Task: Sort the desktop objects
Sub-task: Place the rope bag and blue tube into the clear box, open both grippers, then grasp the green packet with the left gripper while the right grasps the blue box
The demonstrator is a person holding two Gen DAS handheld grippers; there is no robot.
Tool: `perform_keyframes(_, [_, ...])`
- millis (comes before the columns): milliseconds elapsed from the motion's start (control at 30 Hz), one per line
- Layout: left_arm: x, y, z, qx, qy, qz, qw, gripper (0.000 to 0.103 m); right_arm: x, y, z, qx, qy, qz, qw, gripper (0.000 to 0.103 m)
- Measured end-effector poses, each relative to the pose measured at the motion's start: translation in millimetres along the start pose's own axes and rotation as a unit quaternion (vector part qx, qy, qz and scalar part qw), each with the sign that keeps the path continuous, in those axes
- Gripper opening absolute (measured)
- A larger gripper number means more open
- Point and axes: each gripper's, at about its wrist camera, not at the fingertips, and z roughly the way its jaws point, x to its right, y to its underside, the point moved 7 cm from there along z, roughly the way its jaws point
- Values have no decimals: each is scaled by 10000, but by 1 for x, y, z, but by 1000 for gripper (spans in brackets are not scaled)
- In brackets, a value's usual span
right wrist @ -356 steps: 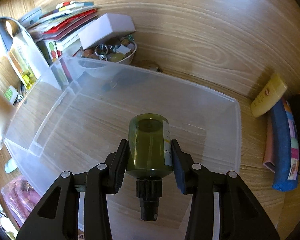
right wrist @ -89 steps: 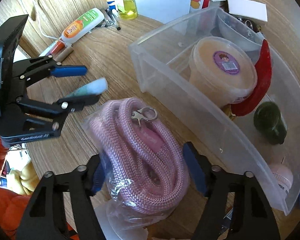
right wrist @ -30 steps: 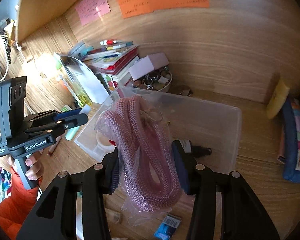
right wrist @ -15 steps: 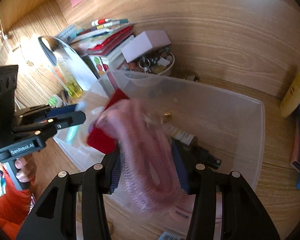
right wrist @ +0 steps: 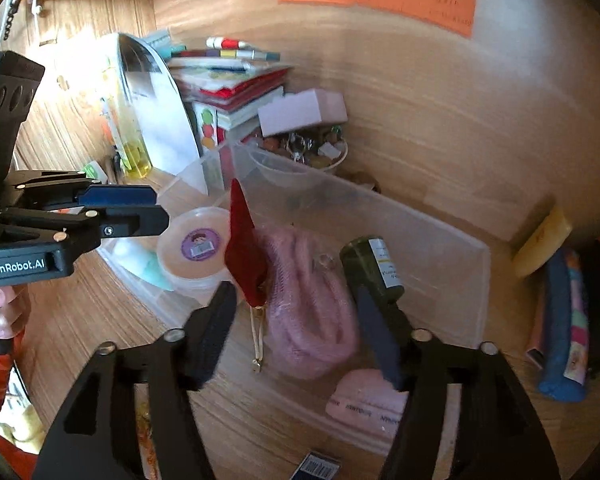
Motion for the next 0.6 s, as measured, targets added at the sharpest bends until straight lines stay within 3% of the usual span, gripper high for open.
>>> perform_keyframes(133, [4, 5, -18, 136, -138, 144, 9997, 41, 1, 2, -20, 142, 148, 54, 9998, 67])
perform_keyframes(200, [6, 8, -27, 208, -216, 221, 9993, 51, 3, 6, -30, 191, 233, 119, 9995, 73])
perform_keyframes(333, [9, 19, -45, 337, -397, 383, 9979, 60, 5, 15, -48, 301, 413, 206, 9985, 77])
perform_keyframes(433, [9, 29, -51, 317, -477, 452, 9973, 65, 5, 26, -60, 338, 501, 264, 9978, 78])
perform_keyframes(500, [8, 38, -53, 260, -515, 475, 9972, 74, 6, 35, -62, 283, 560, 277, 9976, 78])
perform_keyframes(600, [6, 54, -52, 109, -544, 525, 9971, 77, 6, 50, -60, 136, 582, 321, 9977, 82])
